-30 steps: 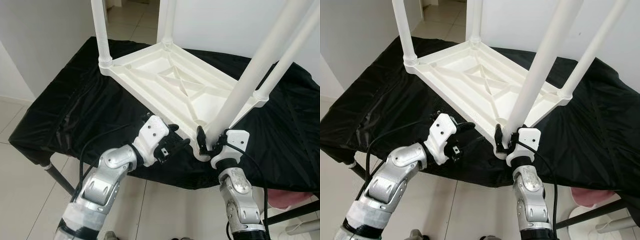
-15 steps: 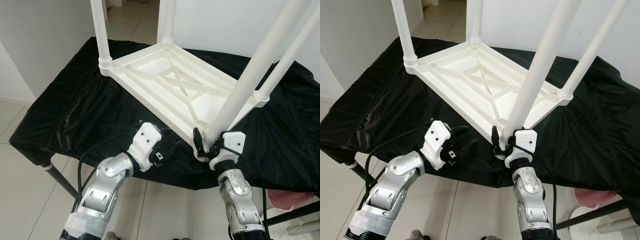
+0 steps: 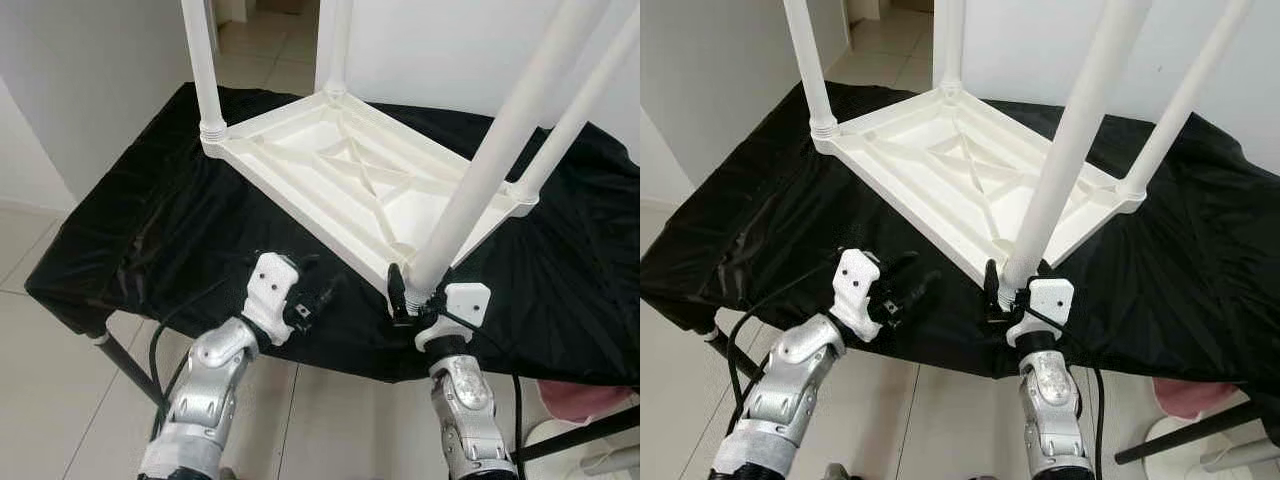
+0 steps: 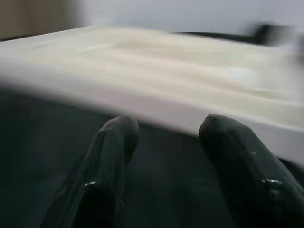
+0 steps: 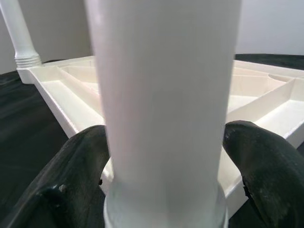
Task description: Building children table
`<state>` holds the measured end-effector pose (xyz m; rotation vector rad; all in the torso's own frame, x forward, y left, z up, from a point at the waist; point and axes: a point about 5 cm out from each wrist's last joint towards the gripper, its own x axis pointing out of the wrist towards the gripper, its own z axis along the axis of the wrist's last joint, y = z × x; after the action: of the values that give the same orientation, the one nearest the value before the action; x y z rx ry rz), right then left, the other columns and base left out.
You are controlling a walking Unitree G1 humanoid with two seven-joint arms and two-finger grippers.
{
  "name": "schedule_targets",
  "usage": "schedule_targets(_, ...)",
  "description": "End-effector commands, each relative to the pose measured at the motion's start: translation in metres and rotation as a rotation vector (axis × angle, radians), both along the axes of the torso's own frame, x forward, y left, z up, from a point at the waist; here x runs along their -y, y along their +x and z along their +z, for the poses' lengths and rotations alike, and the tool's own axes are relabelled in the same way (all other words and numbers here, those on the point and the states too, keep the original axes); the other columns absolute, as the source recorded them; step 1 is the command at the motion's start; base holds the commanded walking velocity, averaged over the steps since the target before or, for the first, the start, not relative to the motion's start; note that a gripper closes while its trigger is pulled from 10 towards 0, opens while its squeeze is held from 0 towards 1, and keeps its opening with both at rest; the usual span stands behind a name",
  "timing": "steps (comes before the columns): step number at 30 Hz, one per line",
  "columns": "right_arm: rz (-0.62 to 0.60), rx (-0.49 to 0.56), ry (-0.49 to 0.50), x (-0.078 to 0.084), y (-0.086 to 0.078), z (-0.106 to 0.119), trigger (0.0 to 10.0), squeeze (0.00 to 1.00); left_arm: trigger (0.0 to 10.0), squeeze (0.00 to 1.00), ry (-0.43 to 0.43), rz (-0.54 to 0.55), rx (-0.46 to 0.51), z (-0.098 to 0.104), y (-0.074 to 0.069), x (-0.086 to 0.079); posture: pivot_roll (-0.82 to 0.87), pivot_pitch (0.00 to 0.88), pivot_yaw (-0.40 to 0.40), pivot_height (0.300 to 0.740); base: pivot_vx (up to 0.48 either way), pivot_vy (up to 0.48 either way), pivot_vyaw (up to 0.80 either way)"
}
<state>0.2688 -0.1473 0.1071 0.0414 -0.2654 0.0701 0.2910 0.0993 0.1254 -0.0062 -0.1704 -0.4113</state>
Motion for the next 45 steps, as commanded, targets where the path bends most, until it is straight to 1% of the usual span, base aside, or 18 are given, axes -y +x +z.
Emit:
schedule_targets(1, -0.009, -0.019, -0.005, -0.001, -0.002, -0.007, 10.0, 0.00, 10.0, 0.00, -0.021, 0.095, -0.024, -0.009, -0.001, -0.009, 0.01, 0.031, -0.013, 0.740, 0.000, 0.000, 0.00)
schedule_targets(4, -0.025, -0.024, 0.012, -0.003, 0.000, -0.009, 10.0, 0.00, 10.0, 0.00, 0.004, 0.095, 0.007, -0.010, -0.002, -0.008, 0.02, 0.026, -0.015, 0.740, 0.000, 0.000, 0.00)
schedule_targets(7, -0.016, -0.023, 0.012, -0.005, 0.001, -0.008, 10.0, 0.00, 10.0, 0.00, -0.022, 0.073, 0.003, -0.010, -0.002, -0.006, 0.02, 0.028, -0.017, 0.740, 0.000, 0.000, 0.00)
schedule_targets(8, 0.009, -0.018, -0.002, -0.008, 0.002, -0.007, 10.0, 0.00, 10.0, 0.00, -0.047, 0.018, 0.001, -0.008, -0.003, -0.001, 0.02, 0.031, -0.015, 0.740, 0.000, 0.000, 0.00)
schedule_targets(9, 0.009, -0.018, -0.002, -0.008, 0.002, -0.007, 10.0, 0.00, 10.0, 0.00, -0.047, 0.018, 0.001, -0.008, -0.003, -0.001, 0.02, 0.031, -0.015, 0.740, 0.000, 0.000, 0.00)
schedule_targets(10, 0.034, -0.012, -0.018, -0.010, 0.004, -0.005, 10.0, 0.00, 10.0, 0.00, -0.057, -0.052, 0.005, -0.006, -0.005, 0.005, 0.01, 0.035, -0.015, 0.740, 0.000, 0.000, 0.00)
schedule_targets(12, 0.095, -0.007, -0.052, -0.009, 0.007, -0.002, 10.0, 0.00, 10.0, 0.00, -0.005, -0.224, 0.010, -0.002, -0.011, 0.020, 0.01, 0.048, -0.017, 0.740, 0.000, 0.000, 0.00)
schedule_targets(14, 0.135, -0.007, -0.076, -0.005, 0.008, 0.001, 10.0, 0.00, 10.0, 0.00, 0.034, -0.329, 0.014, -0.001, -0.016, 0.027, 0.01, 0.054, -0.019, 0.740, 0.000, 0.000, 0.00)
schedule_targets(23, 0.223, -0.001, -0.131, 0.004, 0.012, 0.006, 10.0, 0.00, 10.0, 0.00, 0.119, -0.447, 0.027, -0.001, -0.027, 0.037, 0.01, 0.067, -0.015, 0.740, 0.000, 0.000, 0.00)
schedule_targets(25, 0.276, -0.008, -0.161, 0.009, 0.014, 0.008, 10.0, 0.00, 10.0, 0.00, 0.137, -0.524, 0.013, -0.002, -0.036, 0.041, 0.01, 0.068, -0.008, 0.740, 0.000, 0.000, 0.00)
schedule_targets(27, 0.302, -0.012, -0.177, 0.011, 0.015, 0.009, 10.0, 0.00, 10.0, 0.00, 0.143, -0.554, 0.006, -0.002, -0.040, 0.042, 0.01, 0.068, -0.008, 0.740, 0.000, 0.000, 0.00)
schedule_targets(35, 0.413, -0.048, -0.260, 0.022, 0.022, 0.010, 10.0, 0.00, 10.0, 0.00, 0.208, -0.606, -0.013, -0.004, -0.044, 0.034, 0.02, 0.063, -0.005, 0.740, 0.000, 0.000, 0.00)
schedule_targets(36, 0.419, -0.055, -0.268, 0.025, 0.023, 0.009, 4.5, 0.00, 10.0, 0.00, 0.212, -0.609, -0.010, -0.003, -0.042, 0.032, 0.03, 0.061, -0.009, 0.740, 0.000, 0.000, 0.00)
schedule_targets(37, 0.421, -0.059, -0.272, 0.026, 0.024, 0.009, 4.5, 0.00, 10.0, 0.00, 0.215, -0.610, -0.006, -0.002, -0.041, 0.031, 0.03, 0.061, -0.009, 0.740, 0.000, 0.000, 0.00)
schedule_targets(38, 0.423, -0.060, -0.273, 0.027, 0.024, 0.009, 2.1, 0.00, 10.0, 0.00, 0.216, -0.611, -0.005, -0.001, -0.041, 0.031, 0.03, 0.061, -0.009, 0.740, 0.000, 0.000, 0.00)
schedule_targets(42, 0.425, -0.064, -0.273, 0.027, 0.024, 0.008, 2.1, 0.00, 10.0, 0.00, 0.212, -0.592, 0.010, 0.000, -0.039, 0.030, 0.03, 0.062, -0.018, 0.740, 0.000, 0.000, 0.00)
schedule_targets(43, 0.432, -0.070, -0.266, 0.027, 0.024, 0.007, 0.0, 0.00, 10.0, 0.00, 0.204, -0.574, 0.013, 0.002, -0.036, 0.029, 0.03, 0.062, -0.022, 0.740, 0.000, 0.000, 0.00)
schedule_targets(45, 0.438, -0.075, -0.264, 0.027, 0.023, 0.005, 0.0, 0.00, 10.0, 0.00, 0.200, -0.560, 0.014, 0.003, -0.034, 0.028, 0.03, 0.058, -0.026, 0.740, 0.000, 0.000, 0.00)
